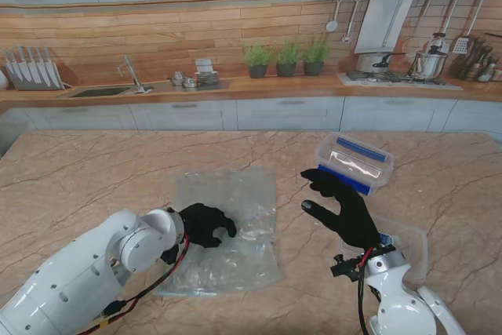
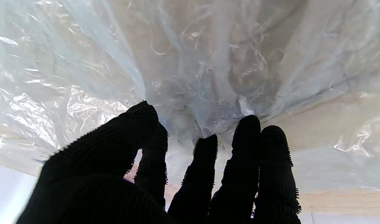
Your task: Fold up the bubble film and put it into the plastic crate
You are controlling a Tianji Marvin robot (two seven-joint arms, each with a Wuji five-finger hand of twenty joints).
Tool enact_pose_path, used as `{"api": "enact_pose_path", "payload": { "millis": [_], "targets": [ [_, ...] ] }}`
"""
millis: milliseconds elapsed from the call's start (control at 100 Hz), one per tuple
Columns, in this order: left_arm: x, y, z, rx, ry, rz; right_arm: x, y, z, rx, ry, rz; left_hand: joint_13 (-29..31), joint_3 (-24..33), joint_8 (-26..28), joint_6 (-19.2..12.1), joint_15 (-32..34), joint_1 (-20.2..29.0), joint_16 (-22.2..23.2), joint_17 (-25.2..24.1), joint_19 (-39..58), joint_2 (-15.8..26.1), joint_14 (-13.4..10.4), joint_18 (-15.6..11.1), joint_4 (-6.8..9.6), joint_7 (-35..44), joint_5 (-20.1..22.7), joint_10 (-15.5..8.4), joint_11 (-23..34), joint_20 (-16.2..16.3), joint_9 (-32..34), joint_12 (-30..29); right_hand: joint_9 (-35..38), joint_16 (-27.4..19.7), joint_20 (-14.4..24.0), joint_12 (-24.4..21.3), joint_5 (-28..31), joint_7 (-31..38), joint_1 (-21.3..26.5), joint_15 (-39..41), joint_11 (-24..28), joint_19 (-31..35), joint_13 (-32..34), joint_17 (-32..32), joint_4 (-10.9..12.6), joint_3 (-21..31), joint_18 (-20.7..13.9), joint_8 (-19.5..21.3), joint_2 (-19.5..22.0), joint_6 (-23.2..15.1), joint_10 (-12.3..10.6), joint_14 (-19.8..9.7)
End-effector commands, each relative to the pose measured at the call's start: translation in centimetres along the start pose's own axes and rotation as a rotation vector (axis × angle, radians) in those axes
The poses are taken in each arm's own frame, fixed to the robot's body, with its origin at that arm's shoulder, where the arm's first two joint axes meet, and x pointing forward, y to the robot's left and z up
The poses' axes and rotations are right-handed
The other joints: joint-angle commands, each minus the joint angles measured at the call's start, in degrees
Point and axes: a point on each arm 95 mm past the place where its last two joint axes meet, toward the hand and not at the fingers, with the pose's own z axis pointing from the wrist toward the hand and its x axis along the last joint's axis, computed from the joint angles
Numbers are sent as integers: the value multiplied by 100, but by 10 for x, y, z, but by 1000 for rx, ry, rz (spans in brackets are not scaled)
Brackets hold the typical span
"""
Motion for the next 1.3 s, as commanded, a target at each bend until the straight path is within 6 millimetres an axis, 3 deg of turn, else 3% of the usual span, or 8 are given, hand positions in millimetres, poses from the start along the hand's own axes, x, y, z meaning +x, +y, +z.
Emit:
{"api": "enact_pose_path", "payload": {
  "millis": [0,440,720,970,1000,1110,1160,1290],
  "targets": [
    [10,20,1,-56,15,-7,1,-2,-1,0,2,9,77,153,32,-127,-318,-12,-244,-26,-7,104,-511,8,72,130,22,-468,113,-60,99,-7,76,77,150,30,27,-101,-197,66,-43,106,117,40,-3,-77,40,-20,286,-135,-13,-26],
    [39,14,6,-68,33,-72,1,-2,-1,-9,-1,11,696,-681,-26,-92,335,-63,39,387,645,509,-415,70,107,-206,-37,-188,106,231,439,-37,99,79,157,29,38,-99,-192,70,-38,103,124,47,-1,-75,45,-30,310,-135,-6,-20],
    [42,10,4,-64,42,-51,1,-2,-1,-16,-9,9,618,-837,-21,-126,297,-117,6,317,603,628,-388,80,106,-268,-42,-163,55,227,399,-63,97,81,161,26,41,-100,-186,76,-39,101,130,49,1,-82,55,-38,318,-136,1,-10],
    [46,-3,-14,29,64,-100,-1,-4,2,-3,-32,-1,504,-2131,-81,-9,212,-141,-8,164,531,1136,-241,152,132,-610,-110,-81,-89,231,342,-111,78,87,163,24,21,-101,-175,86,-41,98,129,46,4,-85,54,-43,330,-143,8,-2],
    [47,-5,-17,43,67,-105,-1,-5,3,0,-35,-4,506,-2687,-72,6,204,96,-4,162,528,1291,-229,156,174,-673,-88,-66,-100,234,349,-110,82,90,165,25,15,-102,-177,92,-37,100,136,48,4,-87,52,-44,334,-138,15,7],
    [48,-9,-24,94,74,-130,-2,-8,6,18,-43,-20,483,-2862,-96,161,181,51,-12,130,519,1443,-202,183,177,-744,-107,-58,-133,234,354,-124,102,115,174,35,-4,-101,-135,147,-10,122,206,88,8,-82,50,-45,261,-138,21,-3],
    [46,-11,-28,118,73,-139,-3,-9,8,33,-49,-34,352,-3354,-108,196,33,284,-56,19,399,1576,-246,171,222,-848,-83,-74,-194,183,304,-134,92,297,263,138,-81,-88,-120,405,166,306,276,200,11,-66,7,-35,228,-150,30,-3],
    [36,-12,-35,220,45,-153,-5,-13,14,72,-58,-95,-234,-3501,-99,211,-585,309,-291,-304,-8,1564,-447,137,229,-880,-49,-187,-315,-12,96,-168,98,884,486,513,-137,-18,-26,1280,745,870,311,364,18,-18,-116,21,55,-149,84,27]
  ]
}}
